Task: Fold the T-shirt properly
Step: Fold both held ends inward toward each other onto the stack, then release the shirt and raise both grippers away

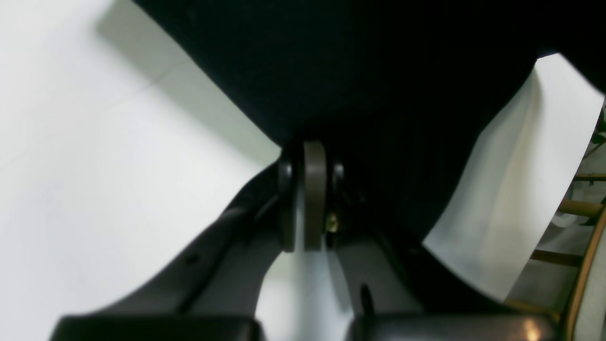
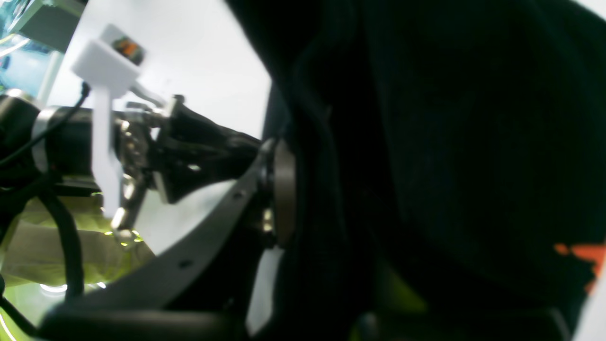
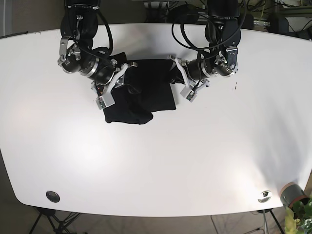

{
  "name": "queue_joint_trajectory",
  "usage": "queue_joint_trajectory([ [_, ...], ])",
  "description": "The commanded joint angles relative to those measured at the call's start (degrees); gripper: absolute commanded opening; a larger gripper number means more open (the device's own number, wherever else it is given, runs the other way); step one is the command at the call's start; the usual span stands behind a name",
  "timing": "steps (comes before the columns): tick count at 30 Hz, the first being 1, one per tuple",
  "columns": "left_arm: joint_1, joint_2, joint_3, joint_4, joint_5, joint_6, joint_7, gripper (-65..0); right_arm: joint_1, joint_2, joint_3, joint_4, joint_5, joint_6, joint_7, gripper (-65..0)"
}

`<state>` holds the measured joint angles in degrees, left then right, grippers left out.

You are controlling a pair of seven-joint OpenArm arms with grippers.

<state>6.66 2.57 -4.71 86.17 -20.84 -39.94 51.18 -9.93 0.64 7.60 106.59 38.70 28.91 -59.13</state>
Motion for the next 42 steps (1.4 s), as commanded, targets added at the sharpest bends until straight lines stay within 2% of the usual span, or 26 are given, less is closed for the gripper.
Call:
queue_joint_trajectory([
  [1, -0.3, 0.0, 0.0, 0.2, 0.9, 0.1, 1.2, -63.9, 1.9, -0.2, -2.6, -2.4, 0.6, 0.41, 4.1, -62.8],
  [8, -0.3, 0.0, 0.0, 0.3, 0.9, -0.1, 1.2, -63.9, 3.6, -0.5, -6.5, -7.1, 0.1, 0.32, 7.0, -62.5],
  [13, -0.3, -0.2, -0.1, 0.3, 0.9, -0.1, 1.2, -63.9, 4.4, -1.4, -6.8, -9.9, 0.0, 0.24, 9.5, -61.0],
  [15, -0.3, -0.2, -0.1, 0.3, 0.9, -0.1, 1.2, -63.9, 5.3, -1.4, -6.9, -10.8, 0.0, -0.99, 9.9, -55.5],
  [18, -0.2, -0.2, -0.1, 0.2, 0.9, -0.1, 1.2, -63.9, 5.7, -1.4, -6.9, -11.3, 0.0, -4.86, 10.5, -40.6],
  [21, -0.2, -0.2, -0.1, 0.2, 0.9, -0.1, 1.2, -63.9, 5.8, -1.4, -7.0, -11.1, 0.1, -7.68, 11.5, -29.0],
  [23, -0.3, -0.2, -0.1, 0.2, 0.9, -0.1, 1.2, -63.9, 5.8, -1.4, -7.0, -10.8, 0.1, -8.29, 11.4, -26.5],
  [27, -0.3, -0.2, -0.1, 0.3, 0.8, -0.1, 1.2, -63.9, 5.4, -0.9, -7.6, -7.9, 0.1, -8.55, 11.3, -25.0],
  [31, -0.3, -0.2, -0.1, 0.6, 0.8, -0.1, 1.2, -63.9, 2.5, 1.9, -7.8, -1.4, 0.7, -8.55, 11.3, -25.5],
  [33, -0.5, -0.2, -0.1, 0.6, 0.8, -0.1, 1.2, -63.9, 1.3, 2.1, -7.7, 2.0, 0.7, -8.55, 11.3, -25.5],
  [37, -1.4, -0.2, -0.1, 0.6, 0.8, -0.1, 1.2, -63.9, -1.5, 2.9, -5.5, 6.0, 0.7, -8.20, 11.3, -25.5],
  [42, -1.5, -0.2, -0.1, 3.2, 0.7, -0.1, 1.2, -63.9, -4.0, 3.5, -2.7, 5.7, 0.6, -7.94, 11.3, -25.7],
])
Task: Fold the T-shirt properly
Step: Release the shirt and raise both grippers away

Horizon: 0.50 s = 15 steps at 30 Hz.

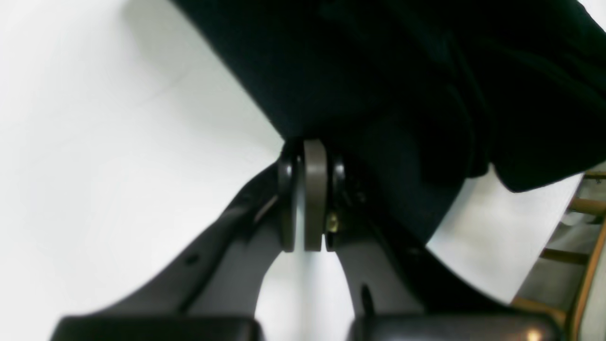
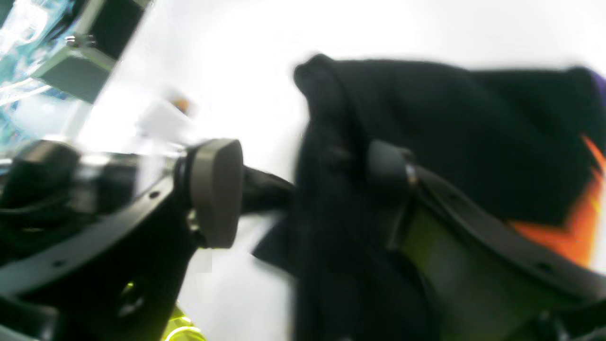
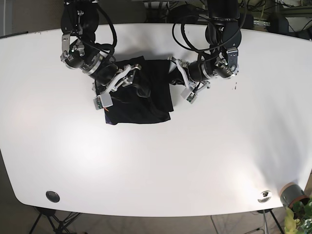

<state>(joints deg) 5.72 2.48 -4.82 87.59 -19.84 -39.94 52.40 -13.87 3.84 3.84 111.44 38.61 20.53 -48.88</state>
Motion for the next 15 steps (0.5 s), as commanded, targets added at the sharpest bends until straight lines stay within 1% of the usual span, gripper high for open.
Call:
queue_joint_trajectory([
  [1, -0.6, -0.1, 0.0, 2.5, -0.3, -0.1, -0.1, -63.9, -0.3, 0.3, 1.7, 0.7, 0.5, 0.43, 1.0, -25.7],
  [5, -0.7, -0.1, 0.0, 5.9, -0.3, -0.1, -0.1, -63.9, -0.9, 0.3, 2.1, -1.1, 0.7, 0.61, 1.0, -25.7],
  [8, -0.7, -0.2, 0.0, 8.3, -0.3, -0.1, -0.1, -63.9, -0.9, 0.3, 1.9, -3.5, 0.7, 1.66, 1.0, -25.7],
  [9, -0.7, -0.6, -0.1, 9.3, -0.3, -0.1, -0.1, -63.9, -0.9, 0.2, 1.7, -4.6, 0.7, 2.37, 1.0, -25.7],
  [10, -0.6, -1.5, -0.1, 10.4, -0.3, -0.1, -0.1, -63.9, -0.9, 0.1, 0.8, -5.4, 0.7, 2.81, 1.0, -25.7],
  [14, -0.6, -5.3, -0.2, 14.1, -0.3, -0.1, -0.1, -64.0, -0.9, 0.0, -4.0, -7.7, 0.3, 2.89, 1.0, -25.7],
  [15, -0.6, -6.7, -1.1, 14.8, -0.3, -0.1, -0.1, -64.0, -0.8, -0.1, -5.7, -8.7, 0.3, 2.89, 1.3, -25.7],
])
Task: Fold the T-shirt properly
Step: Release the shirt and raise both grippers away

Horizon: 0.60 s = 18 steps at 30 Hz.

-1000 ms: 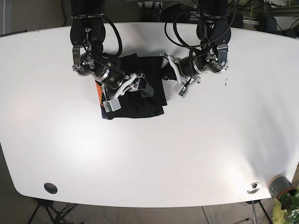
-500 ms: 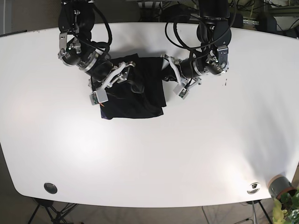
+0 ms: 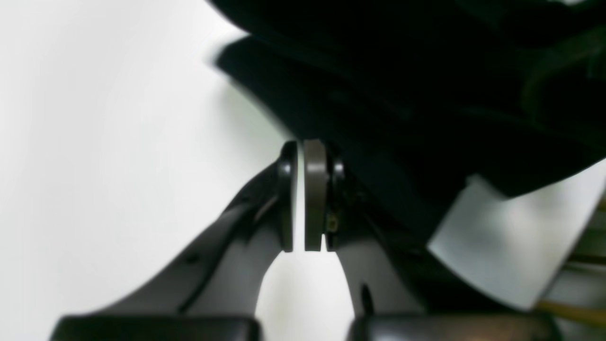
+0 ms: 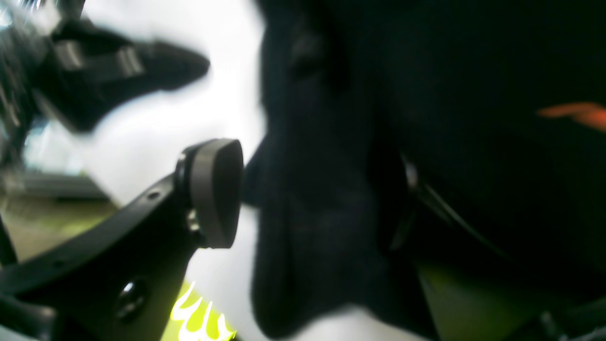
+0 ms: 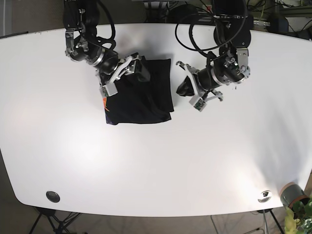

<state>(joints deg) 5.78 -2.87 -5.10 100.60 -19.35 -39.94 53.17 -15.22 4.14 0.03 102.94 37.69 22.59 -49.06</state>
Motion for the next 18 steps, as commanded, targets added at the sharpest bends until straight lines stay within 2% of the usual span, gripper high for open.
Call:
queue_joint_trajectory([
  [1, -0.6, -2.1, -2.0, 2.4, -0.8, -0.1, -0.8, -64.0, 0.7, -0.4, -3.7, -0.9, 1.2, 0.75, 1.5, -25.7],
  [5, -0.6, -3.1, -7.9, 3.9, -0.8, -0.1, -0.8, -64.0, 1.2, 0.2, -10.7, -1.4, -0.2, 0.66, 1.5, -25.8],
  [9, -1.4, -5.2, -11.6, 3.9, -0.6, -0.1, -0.8, -64.0, 1.0, 0.4, -11.2, 1.9, -2.5, 0.66, 1.5, -25.8],
  [12, -1.8, -7.6, -11.6, 3.4, -0.6, -0.1, -0.8, -64.0, 1.0, 0.4, -11.2, 3.7, -2.7, 1.10, 1.5, -25.8],
  [18, -1.6, -7.8, -9.4, 5.2, -0.6, -0.1, -0.8, -64.0, 1.5, 0.9, -10.4, 4.9, -1.7, 1.10, 1.5, -25.8],
])
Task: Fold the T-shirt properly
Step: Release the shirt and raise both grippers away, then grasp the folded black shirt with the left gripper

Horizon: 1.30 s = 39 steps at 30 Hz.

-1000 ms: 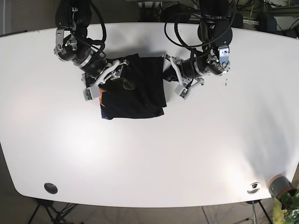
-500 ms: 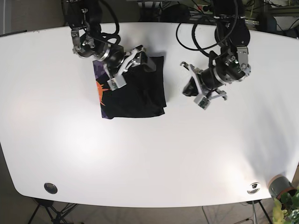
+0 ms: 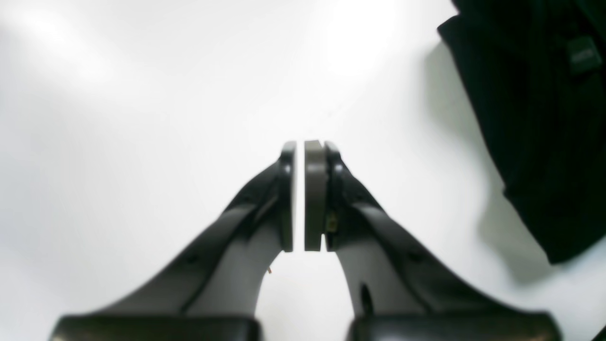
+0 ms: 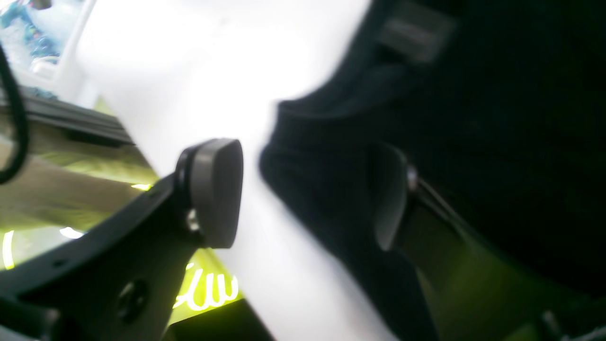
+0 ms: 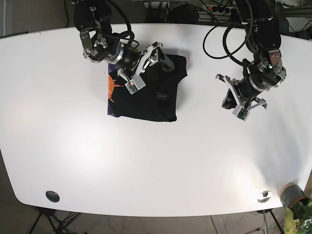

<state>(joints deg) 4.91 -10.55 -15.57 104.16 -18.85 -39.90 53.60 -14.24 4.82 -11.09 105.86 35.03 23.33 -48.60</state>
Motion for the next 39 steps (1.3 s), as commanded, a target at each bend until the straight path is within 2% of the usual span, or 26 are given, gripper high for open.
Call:
queue_joint_trajectory([
  [1, -0.8, -0.1, 2.9, 1.6, -1.1, -0.1, -1.3, -64.0, 0.7, 0.4, 2.0, 2.0, 0.8, 0.36, 1.1, -25.8],
  [4, -0.9, -0.1, 7.0, 1.6, -1.1, -0.1, -1.3, -64.0, 2.4, 0.2, 5.9, 2.0, 1.0, 0.27, 1.1, -28.1],
  [10, -0.8, 0.1, 15.4, 2.5, -1.0, -0.1, -1.3, -64.0, 7.1, 0.8, 13.9, 1.3, 0.5, 0.10, 0.7, -45.3],
  [15, -0.5, 2.9, 20.1, 2.7, -0.9, -0.1, -1.3, -64.0, 12.1, 3.1, 16.5, -3.3, 0.5, -0.08, 0.7, -52.5],
  [23, 1.3, 3.6, 24.1, 2.1, -0.8, 0.0, -1.3, -64.0, 19.0, 5.9, 16.3, -15.9, 0.4, 0.01, 1.3, -54.2],
  [31, 1.3, 3.2, 24.4, -8.6, -0.9, 0.0, -1.3, -64.0, 19.9, 7.8, 16.1, -27.6, 0.4, 0.45, 9.3, -54.2],
  [35, 0.7, 2.1, 24.4, -9.6, -0.8, 0.0, -1.3, -64.0, 19.7, 8.7, 16.0, -31.3, 0.4, 0.54, 12.5, -54.2],
  [39, -2.4, 2.0, 24.5, -14.4, 0.0, 0.0, -1.3, -64.0, 19.6, 9.9, 16.0, -33.6, 0.4, 3.26, 13.7, -54.2],
])
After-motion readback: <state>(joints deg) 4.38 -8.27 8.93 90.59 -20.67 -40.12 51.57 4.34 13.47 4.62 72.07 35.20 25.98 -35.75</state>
